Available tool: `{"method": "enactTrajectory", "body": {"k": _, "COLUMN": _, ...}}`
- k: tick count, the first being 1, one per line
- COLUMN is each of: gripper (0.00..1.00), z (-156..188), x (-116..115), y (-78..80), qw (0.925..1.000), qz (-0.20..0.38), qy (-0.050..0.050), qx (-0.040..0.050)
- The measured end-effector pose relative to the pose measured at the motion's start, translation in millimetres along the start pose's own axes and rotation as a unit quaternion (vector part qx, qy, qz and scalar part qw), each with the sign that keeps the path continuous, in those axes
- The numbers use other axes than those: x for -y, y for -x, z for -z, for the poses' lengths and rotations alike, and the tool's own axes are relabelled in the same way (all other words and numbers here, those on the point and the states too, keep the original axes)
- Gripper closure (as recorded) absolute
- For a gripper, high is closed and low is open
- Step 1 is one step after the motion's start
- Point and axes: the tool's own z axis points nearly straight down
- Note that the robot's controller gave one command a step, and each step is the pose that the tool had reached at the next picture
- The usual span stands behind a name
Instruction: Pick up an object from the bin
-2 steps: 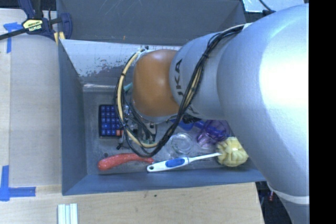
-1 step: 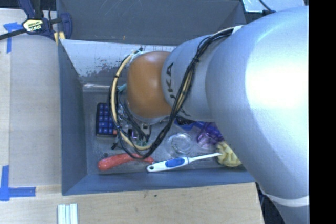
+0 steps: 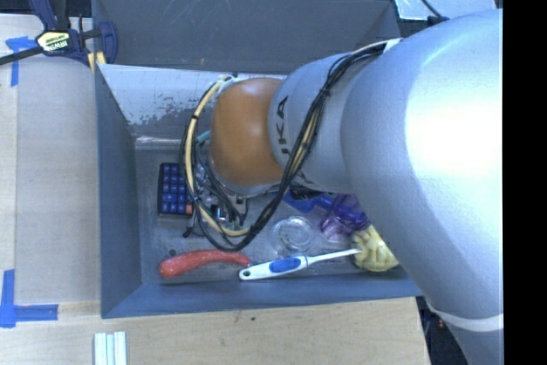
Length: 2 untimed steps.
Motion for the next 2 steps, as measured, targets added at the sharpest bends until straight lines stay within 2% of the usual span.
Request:
{"method": "enactTrajectory", "body": {"k": 1, "gripper": 1.00, "z": -0.4, "x": -18.6, "y": -10.3, "qw": 0.9999, "qz": 0.013, "qy": 0.000, "qx": 0.0046}}
{"method": "enactTrajectory", "body": {"k": 2, "gripper": 1.00, "z": -0.6, "x": -10.1, "y": -4.2, "qw": 0.9999, "qz": 0.010, "qy": 0.002, "qx": 0.0048}}
